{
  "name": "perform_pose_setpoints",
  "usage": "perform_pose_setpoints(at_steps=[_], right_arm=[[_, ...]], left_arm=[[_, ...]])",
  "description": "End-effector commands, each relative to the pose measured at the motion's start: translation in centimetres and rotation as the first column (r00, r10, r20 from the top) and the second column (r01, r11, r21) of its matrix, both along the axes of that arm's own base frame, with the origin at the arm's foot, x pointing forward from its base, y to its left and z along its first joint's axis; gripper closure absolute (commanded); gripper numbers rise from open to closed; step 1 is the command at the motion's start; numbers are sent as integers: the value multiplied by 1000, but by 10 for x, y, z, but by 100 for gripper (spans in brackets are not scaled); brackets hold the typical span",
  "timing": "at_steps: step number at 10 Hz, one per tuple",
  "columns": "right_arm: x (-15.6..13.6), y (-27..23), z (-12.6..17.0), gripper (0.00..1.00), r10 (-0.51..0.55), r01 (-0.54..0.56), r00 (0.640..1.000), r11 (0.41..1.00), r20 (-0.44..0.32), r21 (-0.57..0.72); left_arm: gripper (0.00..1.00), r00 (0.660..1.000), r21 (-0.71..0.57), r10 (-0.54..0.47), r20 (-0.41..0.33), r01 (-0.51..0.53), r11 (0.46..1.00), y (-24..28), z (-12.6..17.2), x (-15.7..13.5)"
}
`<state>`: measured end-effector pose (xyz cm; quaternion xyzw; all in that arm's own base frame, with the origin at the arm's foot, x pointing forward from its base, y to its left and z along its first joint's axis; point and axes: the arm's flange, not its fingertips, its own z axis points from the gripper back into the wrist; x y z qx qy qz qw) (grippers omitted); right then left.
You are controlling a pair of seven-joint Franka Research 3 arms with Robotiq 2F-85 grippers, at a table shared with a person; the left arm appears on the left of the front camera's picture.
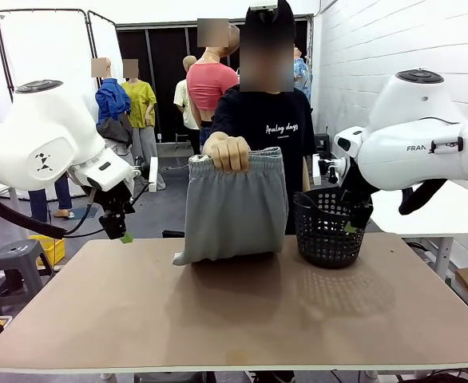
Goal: Fold the training pants.
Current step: Grab both ends of the Training pants handed by a person.
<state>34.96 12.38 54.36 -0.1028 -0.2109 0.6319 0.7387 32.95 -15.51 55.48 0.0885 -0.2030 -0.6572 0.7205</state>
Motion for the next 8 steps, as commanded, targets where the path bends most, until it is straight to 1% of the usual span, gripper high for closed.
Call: perform_pose_setpoints(at_steps=[1, 2, 3, 4, 5, 6, 7, 8], right_arm=[[0, 0, 2, 0, 0, 0, 1000, 1000, 5, 1], [13, -3, -7, 0, 4, -4, 999, 1000, 43, 8], [27, -3, -18, 0, 46, -47, 998, 999, 50, 26], [35, -4, -28, 0, 92, -92, 996, 995, 1, 27], [43, -4, -36, 0, 120, -119, 992, 993, -27, 21], [49, -5, -41, 0, 153, -151, 987, 988, -47, 29], [55, -4, -43, 0, 179, -176, 983, 983, -47, 55], [56, -5, -45, 0, 223, -217, 974, 970, -46, 112]], left_arm=[[0, 1000, 0, -2, -1, 2, 1000, 0, 0, 0], [0, 999, -26, -30, -29, 30, 999, 1, -11, 13], [0, 998, -26, -48, -47, 47, 999, 4, -21, 26], [0, 995, -36, -74, -67, 72, 997, 2, -28, 31], [0, 992, -45, -94, -84, 90, 995, 3, -32, 36], [0, 992, -58, -97, -84, 92, 994, 4, -37, 42], [0, 988, -91, -134, -72, 127, 988, 5, -40, 48], [0, 981, -167, -183, -71, 169, 971, 7, -43, 52]])
